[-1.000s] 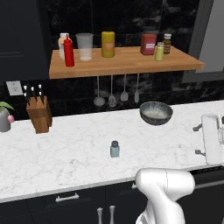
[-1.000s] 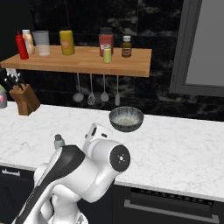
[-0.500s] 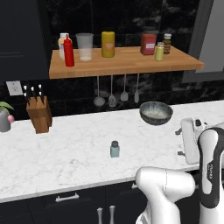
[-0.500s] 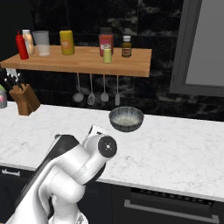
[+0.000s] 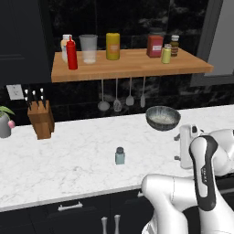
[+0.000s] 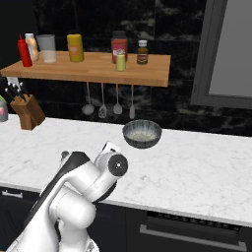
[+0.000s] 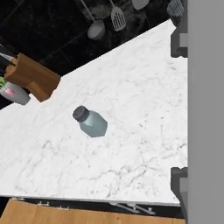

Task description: Put the shaker and condiment bottle from the counter next to their counterparts in the cabinet.

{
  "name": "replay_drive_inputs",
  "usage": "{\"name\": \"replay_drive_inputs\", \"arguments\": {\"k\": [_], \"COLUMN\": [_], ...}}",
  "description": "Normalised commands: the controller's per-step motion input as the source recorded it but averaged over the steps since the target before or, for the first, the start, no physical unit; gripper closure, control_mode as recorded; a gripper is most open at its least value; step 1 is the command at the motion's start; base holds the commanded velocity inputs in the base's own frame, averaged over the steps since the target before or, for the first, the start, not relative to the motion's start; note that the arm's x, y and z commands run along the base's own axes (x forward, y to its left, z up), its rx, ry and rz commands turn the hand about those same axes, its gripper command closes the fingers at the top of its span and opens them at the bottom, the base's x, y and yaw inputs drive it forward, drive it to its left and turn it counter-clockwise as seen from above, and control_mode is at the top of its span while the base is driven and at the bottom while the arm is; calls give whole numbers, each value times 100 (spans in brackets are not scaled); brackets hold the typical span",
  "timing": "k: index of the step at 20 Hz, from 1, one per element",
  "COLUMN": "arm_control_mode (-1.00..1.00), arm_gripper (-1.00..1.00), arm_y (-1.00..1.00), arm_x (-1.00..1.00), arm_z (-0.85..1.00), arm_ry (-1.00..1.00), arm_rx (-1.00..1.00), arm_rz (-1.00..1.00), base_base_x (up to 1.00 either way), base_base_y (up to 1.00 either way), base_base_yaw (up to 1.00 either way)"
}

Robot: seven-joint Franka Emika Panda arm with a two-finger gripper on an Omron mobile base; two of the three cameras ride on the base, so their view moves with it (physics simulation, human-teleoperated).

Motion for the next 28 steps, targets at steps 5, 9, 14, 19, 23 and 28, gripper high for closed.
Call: {"name": "replay_drive_inputs", "arguments": {"k": [5, 9, 14, 19, 23, 28], "arm_control_mode": [-100, -100, -100, -100, -100, -100], "arm_gripper": [-100, -100, -100, -100, -100, -100], "arm_y": [28, 26, 18, 39, 70, 66], "arm_x": [27, 33, 33, 14, 0, 0], "arm_z": [-27, -8, 0, -19, -46, -40], "arm_ry": [-12, -4, 0, 0, 0, 0], "arm_rx": [6, 11, 13, 6, 0, 0], "arm_rz": [0, 0, 0, 0, -4, -4], "base_base_x": [0, 0, 0, 0, 0, 0], "base_base_y": [0, 0, 0, 0, 0, 0], "base_base_yaw": [0, 0, 0, 0, 0, 0]}}
